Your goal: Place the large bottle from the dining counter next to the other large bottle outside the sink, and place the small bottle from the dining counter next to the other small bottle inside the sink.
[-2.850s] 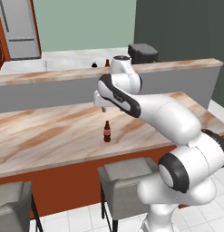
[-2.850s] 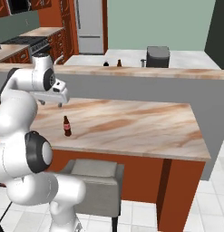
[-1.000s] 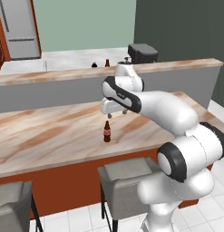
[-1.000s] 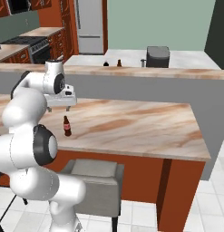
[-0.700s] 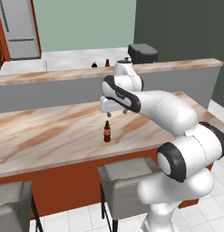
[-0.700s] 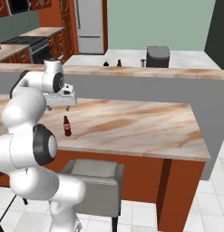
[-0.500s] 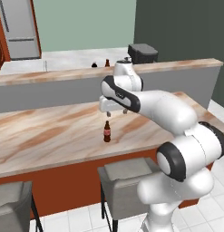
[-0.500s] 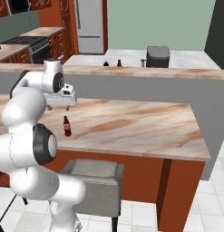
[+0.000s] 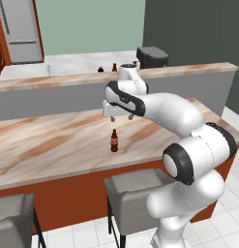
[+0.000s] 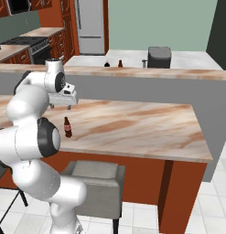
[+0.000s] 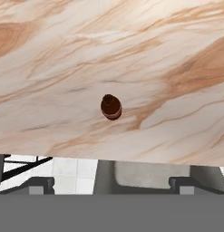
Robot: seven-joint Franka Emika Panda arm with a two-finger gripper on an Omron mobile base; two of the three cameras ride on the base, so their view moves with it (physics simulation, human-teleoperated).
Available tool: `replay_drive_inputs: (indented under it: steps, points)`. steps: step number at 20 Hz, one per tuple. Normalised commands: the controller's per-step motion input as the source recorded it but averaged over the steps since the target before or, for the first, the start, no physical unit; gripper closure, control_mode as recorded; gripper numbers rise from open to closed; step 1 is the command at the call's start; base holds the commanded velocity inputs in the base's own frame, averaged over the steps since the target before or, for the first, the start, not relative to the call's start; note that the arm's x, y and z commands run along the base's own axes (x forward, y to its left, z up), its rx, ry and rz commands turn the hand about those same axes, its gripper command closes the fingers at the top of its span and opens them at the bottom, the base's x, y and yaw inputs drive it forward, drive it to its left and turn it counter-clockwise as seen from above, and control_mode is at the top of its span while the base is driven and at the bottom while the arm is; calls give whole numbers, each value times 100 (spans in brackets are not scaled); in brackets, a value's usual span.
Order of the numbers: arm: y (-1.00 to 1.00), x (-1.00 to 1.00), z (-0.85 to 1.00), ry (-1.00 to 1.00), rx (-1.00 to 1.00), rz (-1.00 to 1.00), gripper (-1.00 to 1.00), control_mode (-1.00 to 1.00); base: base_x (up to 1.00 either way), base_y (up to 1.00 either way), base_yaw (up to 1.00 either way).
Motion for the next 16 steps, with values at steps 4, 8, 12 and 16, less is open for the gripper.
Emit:
replay_drive_inputs:
  steps: [4, 8, 12, 16]
  points:
    - [16, 28, 0, 0, -1, -6, -100, -100, 0, 0, 0]
    - [12, 13, 0, 0, -1, -6, -100, -100, 0, 0, 0]
    - [0, 4, 0, 0, 0, -3, -100, -100, 0, 0, 0]
    - [0, 2, 0, 0, 0, -3, -100, -100, 0, 0, 0]
